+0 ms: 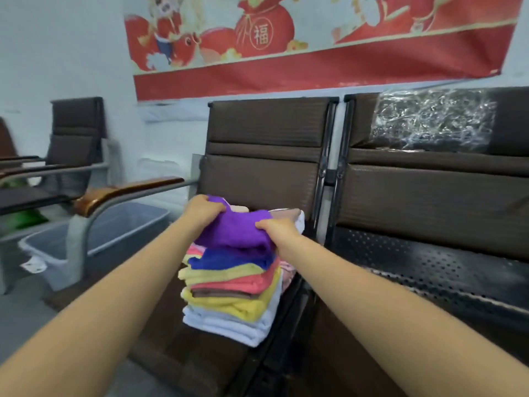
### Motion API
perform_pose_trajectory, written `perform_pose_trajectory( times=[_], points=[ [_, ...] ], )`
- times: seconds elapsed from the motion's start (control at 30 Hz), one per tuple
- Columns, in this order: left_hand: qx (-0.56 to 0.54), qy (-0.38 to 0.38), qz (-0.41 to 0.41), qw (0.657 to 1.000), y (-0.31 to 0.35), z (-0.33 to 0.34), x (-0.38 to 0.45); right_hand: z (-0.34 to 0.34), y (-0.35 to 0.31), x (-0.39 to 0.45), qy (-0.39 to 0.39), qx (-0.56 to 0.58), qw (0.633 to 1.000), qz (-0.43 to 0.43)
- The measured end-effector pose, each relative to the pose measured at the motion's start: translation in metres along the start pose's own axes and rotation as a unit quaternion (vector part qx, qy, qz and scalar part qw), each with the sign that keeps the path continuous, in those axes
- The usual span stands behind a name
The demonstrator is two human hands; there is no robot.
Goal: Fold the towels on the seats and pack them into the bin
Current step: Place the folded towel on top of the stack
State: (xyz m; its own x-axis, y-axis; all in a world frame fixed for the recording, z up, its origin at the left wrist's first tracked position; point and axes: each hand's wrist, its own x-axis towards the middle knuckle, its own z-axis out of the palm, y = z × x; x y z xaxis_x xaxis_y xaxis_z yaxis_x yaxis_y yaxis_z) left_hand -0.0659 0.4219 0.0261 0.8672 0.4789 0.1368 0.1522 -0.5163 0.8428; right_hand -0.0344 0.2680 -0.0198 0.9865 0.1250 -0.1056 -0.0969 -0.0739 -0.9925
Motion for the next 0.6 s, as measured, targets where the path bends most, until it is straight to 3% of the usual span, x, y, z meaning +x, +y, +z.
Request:
perform_pose_trajectory(
  times=[0.1,0.17,0.23,0.33,0.43,0.6],
  points=[
    [0.075,-0.075,-0.036,0.994,-0.047,0.014,0.0,0.007,0.045,0.0,0.023,-0.165,0.986,0.024],
    [0.057,-0.156,-0.114,0.98,-0.078,0.024,-0.007,0.002,0.074,0.004,0.037,-0.173,0.983,0.051],
    [-0.045,-0.24,-0.184,0.952,-0.103,0.028,-0.014,-0.002,0.079,-0.008,-0.01,-0.074,0.989,0.127],
    [-0.162,-0.297,-0.219,0.915,-0.117,0.018,-0.023,-0.007,0.074,-0.028,-0.096,-0.003,0.974,0.204],
    [-0.181,-0.321,-0.236,0.899,-0.124,0.007,-0.03,-0.004,0.08,-0.038,-0.12,0.039,0.959,0.254],
    [-0.168,-0.362,-0.268,0.877,-0.132,-0.007,-0.039,-0.011,0.097,-0.036,-0.113,0.082,0.955,0.261]
  ],
)
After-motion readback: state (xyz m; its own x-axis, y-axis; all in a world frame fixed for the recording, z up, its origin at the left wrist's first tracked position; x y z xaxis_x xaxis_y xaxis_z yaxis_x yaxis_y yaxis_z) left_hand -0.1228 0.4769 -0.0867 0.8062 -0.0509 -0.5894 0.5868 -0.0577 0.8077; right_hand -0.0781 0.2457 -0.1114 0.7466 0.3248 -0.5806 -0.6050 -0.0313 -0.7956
